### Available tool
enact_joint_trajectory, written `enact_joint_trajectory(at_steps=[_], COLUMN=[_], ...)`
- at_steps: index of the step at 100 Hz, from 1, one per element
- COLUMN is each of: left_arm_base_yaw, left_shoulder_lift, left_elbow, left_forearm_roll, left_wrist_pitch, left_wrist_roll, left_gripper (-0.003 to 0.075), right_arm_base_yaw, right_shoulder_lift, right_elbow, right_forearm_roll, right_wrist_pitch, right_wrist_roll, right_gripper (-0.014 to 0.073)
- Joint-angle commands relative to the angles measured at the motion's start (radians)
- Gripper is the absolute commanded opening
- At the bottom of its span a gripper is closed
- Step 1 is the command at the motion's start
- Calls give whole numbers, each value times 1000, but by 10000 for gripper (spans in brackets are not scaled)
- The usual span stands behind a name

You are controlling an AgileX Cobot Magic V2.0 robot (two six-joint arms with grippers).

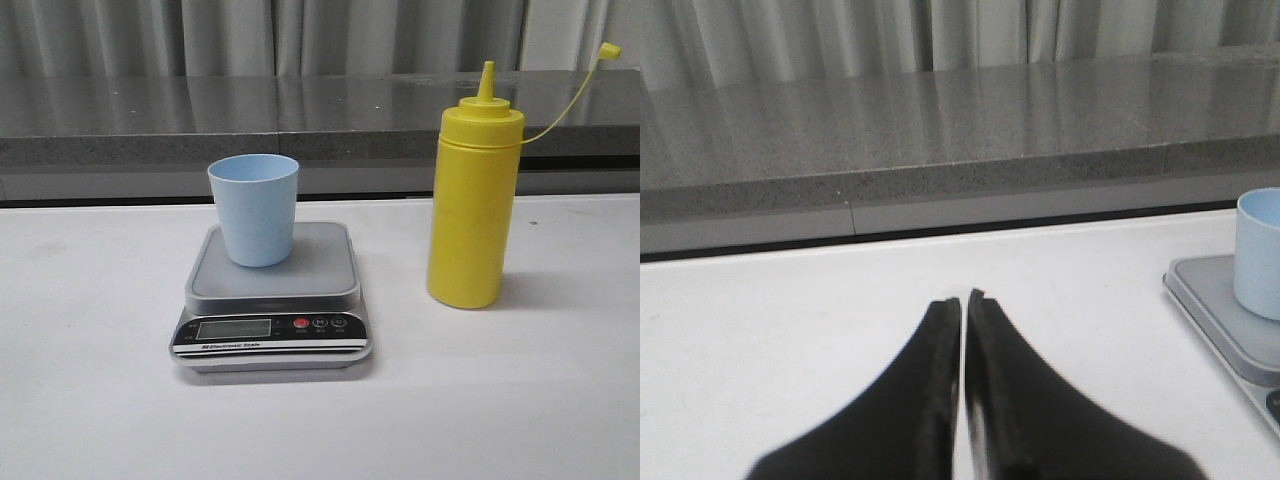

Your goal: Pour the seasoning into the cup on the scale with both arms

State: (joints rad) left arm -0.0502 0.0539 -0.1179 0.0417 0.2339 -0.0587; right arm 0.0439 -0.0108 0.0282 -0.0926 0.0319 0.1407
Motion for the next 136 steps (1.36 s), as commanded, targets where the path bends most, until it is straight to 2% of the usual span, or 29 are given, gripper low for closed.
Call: enact_joint_trajectory(at_steps=[1, 22, 28, 136], left_arm_base_yaw=[5, 47, 59, 57], left_shoulder_lift=[-18, -96, -92, -94], left_elbow=[30, 170, 164, 167], left_forearm_roll=[-5, -57, -74, -74], left_wrist_pitch=[-95, -185, -136, -150], left_wrist_roll=[-21, -7, 6, 6], left_gripper=[10, 10, 10, 10], right_arm_base_yaw=[-7, -7, -7, -7], right_shoulder_lift=[-15, -15, -14, -14], right_elbow=[-2, -2, -2, -2], right_forearm_roll=[1, 1, 1, 1], right_wrist_pitch=[-72, -72, -72, -72], right_wrist_roll=[0, 0, 0, 0], right_gripper=[-67, -67, -67, -67])
